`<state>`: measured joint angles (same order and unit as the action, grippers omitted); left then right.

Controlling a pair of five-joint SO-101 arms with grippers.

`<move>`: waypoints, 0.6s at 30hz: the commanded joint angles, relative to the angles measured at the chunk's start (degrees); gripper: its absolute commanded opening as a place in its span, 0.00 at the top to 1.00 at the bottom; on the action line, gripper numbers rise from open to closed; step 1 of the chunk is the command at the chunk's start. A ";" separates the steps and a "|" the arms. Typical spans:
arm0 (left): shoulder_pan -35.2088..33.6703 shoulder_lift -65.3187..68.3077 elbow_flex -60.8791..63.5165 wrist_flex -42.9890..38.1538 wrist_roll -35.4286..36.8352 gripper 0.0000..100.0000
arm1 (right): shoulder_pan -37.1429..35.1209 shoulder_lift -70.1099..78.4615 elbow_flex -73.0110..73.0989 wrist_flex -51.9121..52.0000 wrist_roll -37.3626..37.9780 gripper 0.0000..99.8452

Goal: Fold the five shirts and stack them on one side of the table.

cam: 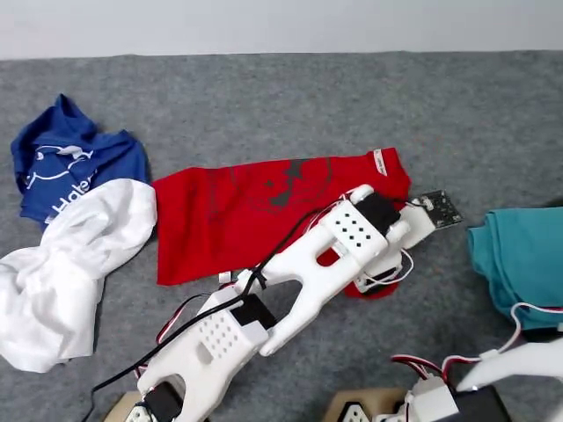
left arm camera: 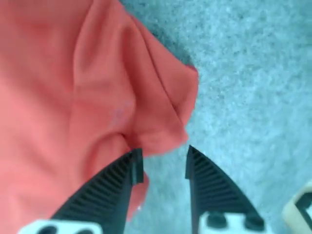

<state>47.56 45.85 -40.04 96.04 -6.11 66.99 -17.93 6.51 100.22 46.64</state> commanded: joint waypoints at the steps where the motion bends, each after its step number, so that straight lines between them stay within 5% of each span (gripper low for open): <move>1: -0.18 1.05 0.22 -3.08 0.35 0.85 | -0.13 -2.15 -0.26 1.89 0.18 0.77; 8: -1.58 5.98 -3.38 -2.90 0.35 0.86 | -0.13 -2.15 -0.26 1.89 0.18 0.77; 14: -2.29 6.77 -10.95 -0.88 0.35 1.00 | -0.13 -2.15 -0.26 1.89 0.18 0.77; 18: -2.02 6.77 -18.33 4.04 0.35 1.00 | -0.13 -2.15 -0.26 1.89 0.18 0.77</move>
<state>45.63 53.32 -52.53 96.84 -6.02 66.99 -17.93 6.51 100.22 46.64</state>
